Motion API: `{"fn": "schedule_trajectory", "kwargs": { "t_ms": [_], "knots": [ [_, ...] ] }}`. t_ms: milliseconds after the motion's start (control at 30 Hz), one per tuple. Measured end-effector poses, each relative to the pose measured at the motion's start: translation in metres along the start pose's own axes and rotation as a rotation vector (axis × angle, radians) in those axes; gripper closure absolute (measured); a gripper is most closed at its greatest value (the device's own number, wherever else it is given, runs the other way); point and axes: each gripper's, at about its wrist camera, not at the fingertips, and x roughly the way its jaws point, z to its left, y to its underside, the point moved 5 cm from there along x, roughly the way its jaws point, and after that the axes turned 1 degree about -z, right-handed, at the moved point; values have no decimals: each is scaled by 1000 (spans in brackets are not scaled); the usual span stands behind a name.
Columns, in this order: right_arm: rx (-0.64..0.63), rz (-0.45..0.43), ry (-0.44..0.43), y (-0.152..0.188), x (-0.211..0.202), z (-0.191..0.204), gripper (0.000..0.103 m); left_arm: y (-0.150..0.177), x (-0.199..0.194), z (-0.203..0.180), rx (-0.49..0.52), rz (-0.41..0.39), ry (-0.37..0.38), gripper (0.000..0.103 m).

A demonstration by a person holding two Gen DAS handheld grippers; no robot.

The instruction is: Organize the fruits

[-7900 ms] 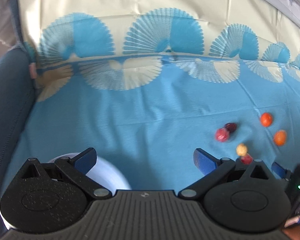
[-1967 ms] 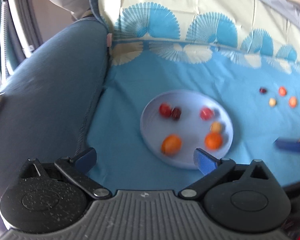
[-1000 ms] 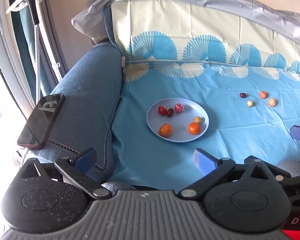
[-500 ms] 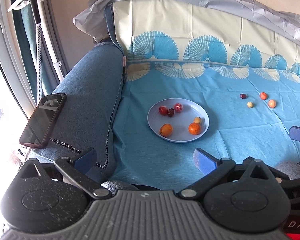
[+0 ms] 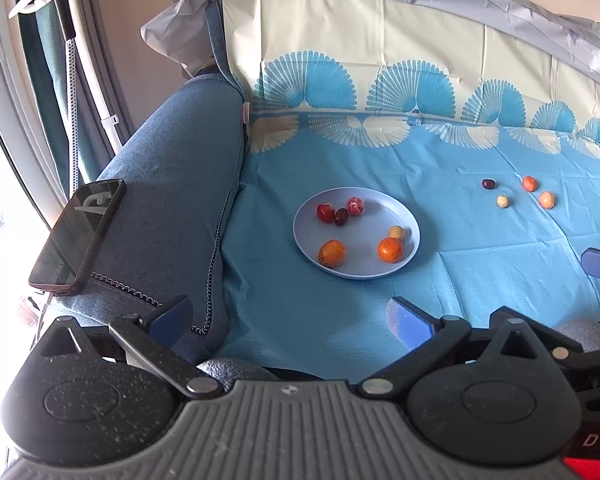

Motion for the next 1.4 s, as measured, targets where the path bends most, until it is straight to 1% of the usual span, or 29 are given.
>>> {"fn": "schedule_trajectory", "kwargs": {
  "t_ms": [200,400,567,733,900,1033,1067,1133,1167,1267,1400],
  "knots": [
    [25,-7,17,1,3,-12,1,-3,6,-9,15,15,3,0],
    [60,-29,53,1,5,-38,1,-17,16,-33,38,19,24,0],
    [97,-63,124,-3,10,-81,1,-39,34,-67,47,10,80,0],
    [175,-73,216,-6,21,-146,1,-67,62,-117,40,9,165,0],
    [264,-76,313,-5,43,-224,1,-92,111,-182,8,25,252,0],
    [361,-51,378,1,81,-292,1,-106,169,-236,-20,81,306,0],
    [388,-39,389,3,93,-309,1,-108,185,-250,-23,96,300,0],
    [443,-11,419,10,119,-340,1,-111,217,-275,-12,117,261,0],
    [463,3,429,15,132,-355,1,-113,233,-286,-6,125,261,0],
    [476,46,453,26,170,-388,1,-115,274,-318,8,169,300,0],
    [402,103,448,36,223,-419,1,-114,317,-349,31,200,327,0]
  ]
}}
